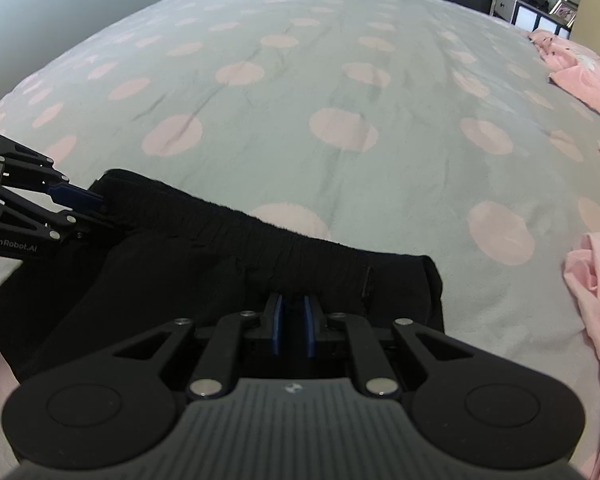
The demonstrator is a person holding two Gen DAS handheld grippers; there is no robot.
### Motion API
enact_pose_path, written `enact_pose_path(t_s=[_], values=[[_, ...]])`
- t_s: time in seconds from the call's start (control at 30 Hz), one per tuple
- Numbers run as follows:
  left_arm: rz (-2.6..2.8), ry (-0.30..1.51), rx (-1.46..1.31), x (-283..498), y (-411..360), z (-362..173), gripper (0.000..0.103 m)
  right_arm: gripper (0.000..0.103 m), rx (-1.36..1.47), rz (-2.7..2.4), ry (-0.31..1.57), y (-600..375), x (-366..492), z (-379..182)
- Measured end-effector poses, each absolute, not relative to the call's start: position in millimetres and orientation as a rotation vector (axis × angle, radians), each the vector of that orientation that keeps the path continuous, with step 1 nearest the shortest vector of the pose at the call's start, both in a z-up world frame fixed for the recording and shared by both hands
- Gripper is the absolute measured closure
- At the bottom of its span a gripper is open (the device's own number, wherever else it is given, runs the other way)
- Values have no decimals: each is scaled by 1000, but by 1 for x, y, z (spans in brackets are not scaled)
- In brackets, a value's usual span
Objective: Fold clothes
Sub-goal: 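Open both grippers and release the folded black garment, then grasp the folded black garment's edge with the left gripper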
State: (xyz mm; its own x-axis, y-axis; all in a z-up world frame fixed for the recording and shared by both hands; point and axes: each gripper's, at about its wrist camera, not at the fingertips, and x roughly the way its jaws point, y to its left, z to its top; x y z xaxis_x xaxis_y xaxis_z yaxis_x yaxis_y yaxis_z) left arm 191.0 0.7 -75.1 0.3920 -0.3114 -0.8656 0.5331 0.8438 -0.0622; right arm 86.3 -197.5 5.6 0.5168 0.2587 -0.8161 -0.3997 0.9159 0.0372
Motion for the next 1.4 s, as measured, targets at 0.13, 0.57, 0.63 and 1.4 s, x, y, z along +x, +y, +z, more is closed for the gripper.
enact_pose_path(t_s=[0.13, 0.57, 0.63, 1.4], values=[[-544, 1020, 233, 187, 4, -65, 71, 87, -127, 407, 967, -202, 88, 10], [-417, 1054, -37, 178, 51, -52, 43, 27, 91, 310, 975, -259, 69, 36], [-404, 1082, -55, 177, 55, -62, 43, 27, 144, 274, 1005, -272, 69, 28], [-472, 1041, 29, 168, 36, -82, 51, 34, 236, 298, 1057, -255, 82, -3]])
